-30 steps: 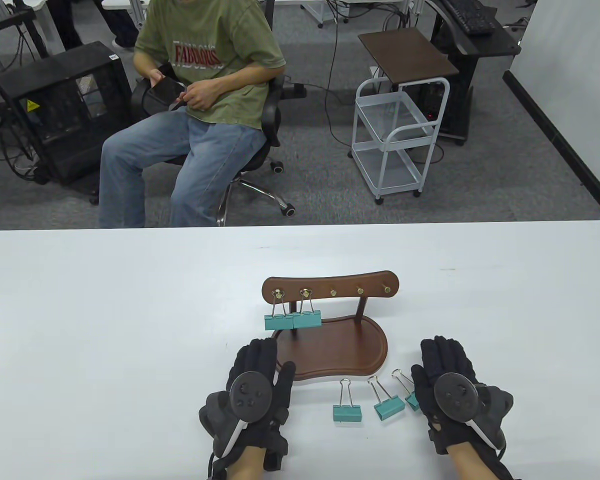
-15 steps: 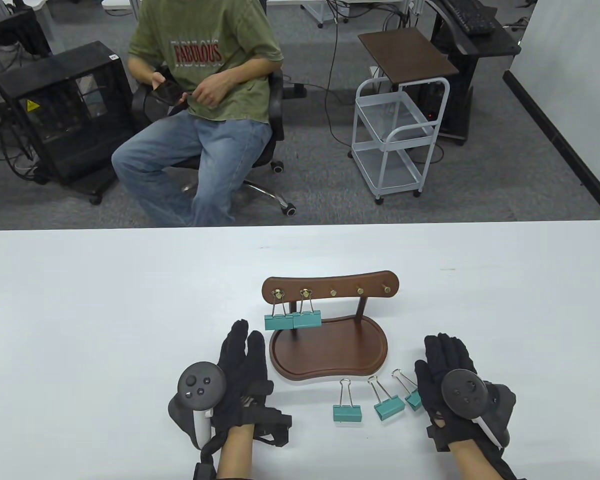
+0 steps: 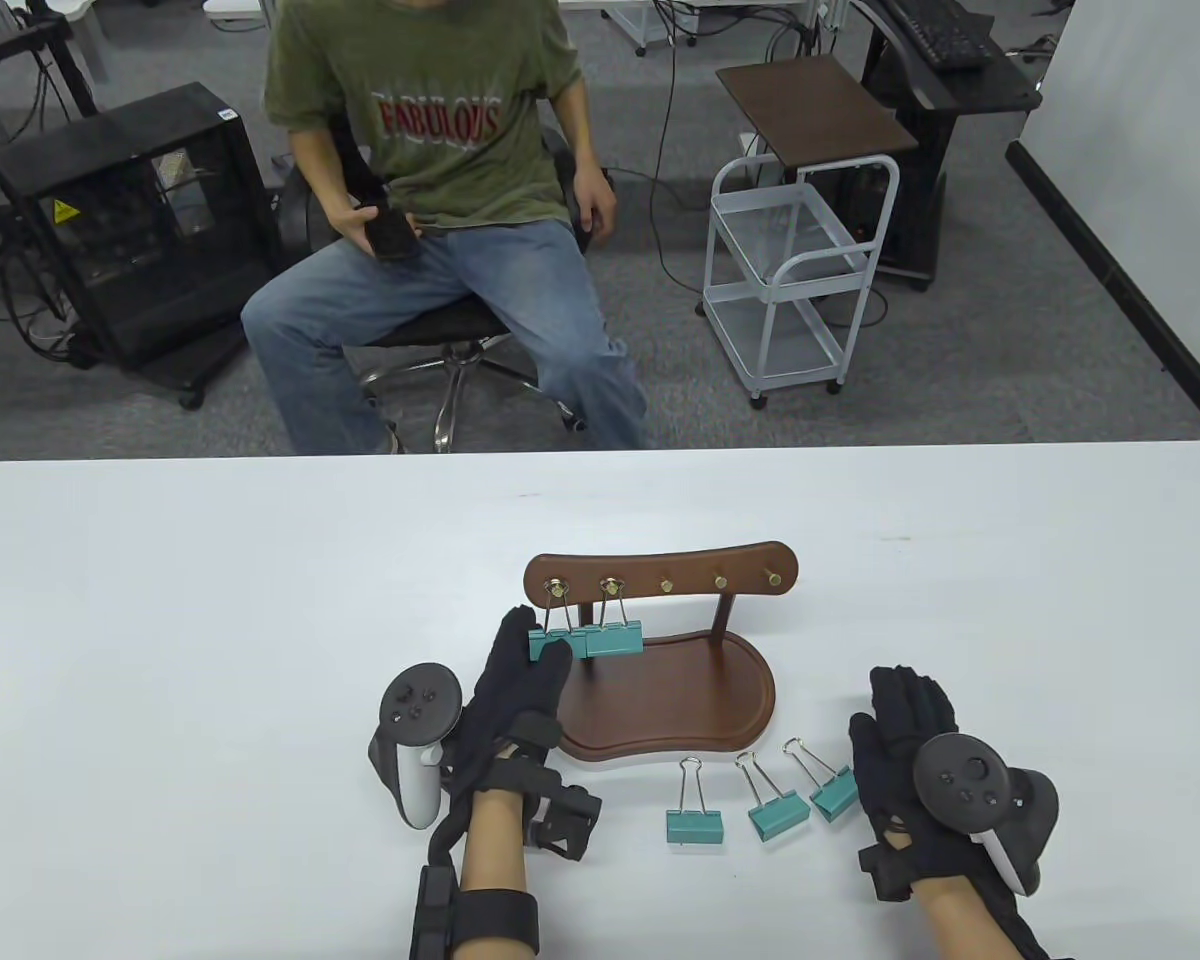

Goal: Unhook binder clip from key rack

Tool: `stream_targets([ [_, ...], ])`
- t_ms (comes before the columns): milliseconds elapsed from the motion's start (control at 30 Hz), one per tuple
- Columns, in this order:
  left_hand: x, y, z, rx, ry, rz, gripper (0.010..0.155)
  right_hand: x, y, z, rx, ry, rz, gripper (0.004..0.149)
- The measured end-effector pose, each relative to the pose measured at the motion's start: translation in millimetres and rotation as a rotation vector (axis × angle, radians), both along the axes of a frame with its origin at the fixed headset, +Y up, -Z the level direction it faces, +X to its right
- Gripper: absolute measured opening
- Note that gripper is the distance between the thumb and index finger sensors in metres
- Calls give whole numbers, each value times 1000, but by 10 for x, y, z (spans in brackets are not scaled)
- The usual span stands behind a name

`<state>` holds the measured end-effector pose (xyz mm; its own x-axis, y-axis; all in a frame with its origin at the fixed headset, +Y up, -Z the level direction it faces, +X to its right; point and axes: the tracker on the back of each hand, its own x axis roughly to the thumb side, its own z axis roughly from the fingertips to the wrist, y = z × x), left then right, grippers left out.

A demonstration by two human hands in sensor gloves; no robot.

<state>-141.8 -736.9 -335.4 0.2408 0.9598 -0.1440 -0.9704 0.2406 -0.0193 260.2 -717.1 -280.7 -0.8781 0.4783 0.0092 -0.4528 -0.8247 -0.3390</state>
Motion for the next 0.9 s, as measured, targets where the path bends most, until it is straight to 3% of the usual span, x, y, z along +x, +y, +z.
stream_targets([
  [267, 5, -48, -38, -41, -14, 38, 67, 12, 2, 3, 2, -6, -5, 60],
  [567, -7, -38, -36, -4, -7, 60, 54, 13, 4, 8, -3, -6, -9, 60],
  [900, -85, 89, -26, 59, 22, 12, 54, 16, 7, 12, -6, -10, -7, 59],
])
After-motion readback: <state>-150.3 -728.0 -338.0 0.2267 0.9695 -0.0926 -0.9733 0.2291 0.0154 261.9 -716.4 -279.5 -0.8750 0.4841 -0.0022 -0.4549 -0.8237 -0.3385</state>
